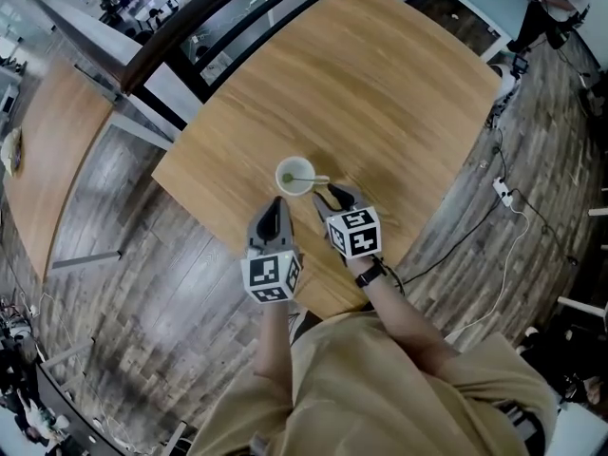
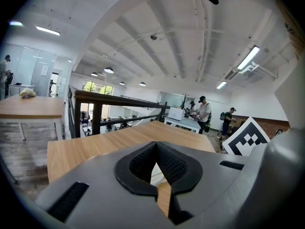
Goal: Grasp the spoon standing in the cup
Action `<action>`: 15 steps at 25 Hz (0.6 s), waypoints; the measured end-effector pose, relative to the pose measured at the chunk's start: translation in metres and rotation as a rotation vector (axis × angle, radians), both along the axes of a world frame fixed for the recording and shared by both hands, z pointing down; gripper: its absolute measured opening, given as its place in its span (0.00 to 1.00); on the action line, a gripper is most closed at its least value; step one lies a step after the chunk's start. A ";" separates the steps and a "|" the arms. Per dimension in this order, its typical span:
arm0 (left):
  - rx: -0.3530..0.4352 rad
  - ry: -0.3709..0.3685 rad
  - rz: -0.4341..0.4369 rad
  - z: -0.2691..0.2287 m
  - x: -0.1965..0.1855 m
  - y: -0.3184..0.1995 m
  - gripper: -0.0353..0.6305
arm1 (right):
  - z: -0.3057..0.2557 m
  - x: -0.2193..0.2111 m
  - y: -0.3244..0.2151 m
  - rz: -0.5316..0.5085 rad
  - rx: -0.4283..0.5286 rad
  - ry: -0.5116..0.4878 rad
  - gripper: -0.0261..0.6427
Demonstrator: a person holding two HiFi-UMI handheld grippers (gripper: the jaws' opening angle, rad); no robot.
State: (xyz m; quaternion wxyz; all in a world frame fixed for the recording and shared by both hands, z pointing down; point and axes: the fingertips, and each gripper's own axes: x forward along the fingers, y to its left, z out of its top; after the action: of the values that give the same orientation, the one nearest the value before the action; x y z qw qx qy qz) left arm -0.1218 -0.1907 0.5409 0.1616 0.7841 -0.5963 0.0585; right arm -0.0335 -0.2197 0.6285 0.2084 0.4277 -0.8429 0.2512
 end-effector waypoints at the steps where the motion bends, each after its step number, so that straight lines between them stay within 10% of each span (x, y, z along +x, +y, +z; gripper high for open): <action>1: -0.007 0.005 0.000 0.004 0.000 -0.001 0.07 | 0.005 -0.001 -0.001 0.008 -0.014 -0.012 0.24; 10: -0.079 0.074 0.004 0.026 0.007 -0.005 0.07 | 0.025 -0.006 -0.020 0.119 -0.068 -0.157 0.26; 15: -0.086 0.074 0.019 0.029 0.008 -0.005 0.07 | 0.025 -0.005 -0.027 0.195 -0.090 -0.277 0.11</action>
State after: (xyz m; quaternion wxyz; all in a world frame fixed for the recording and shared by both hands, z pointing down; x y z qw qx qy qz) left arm -0.1137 -0.1961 0.5699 0.2166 0.7837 -0.5794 0.0567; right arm -0.0385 -0.2467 0.6538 0.0838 0.4589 -0.8060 0.3643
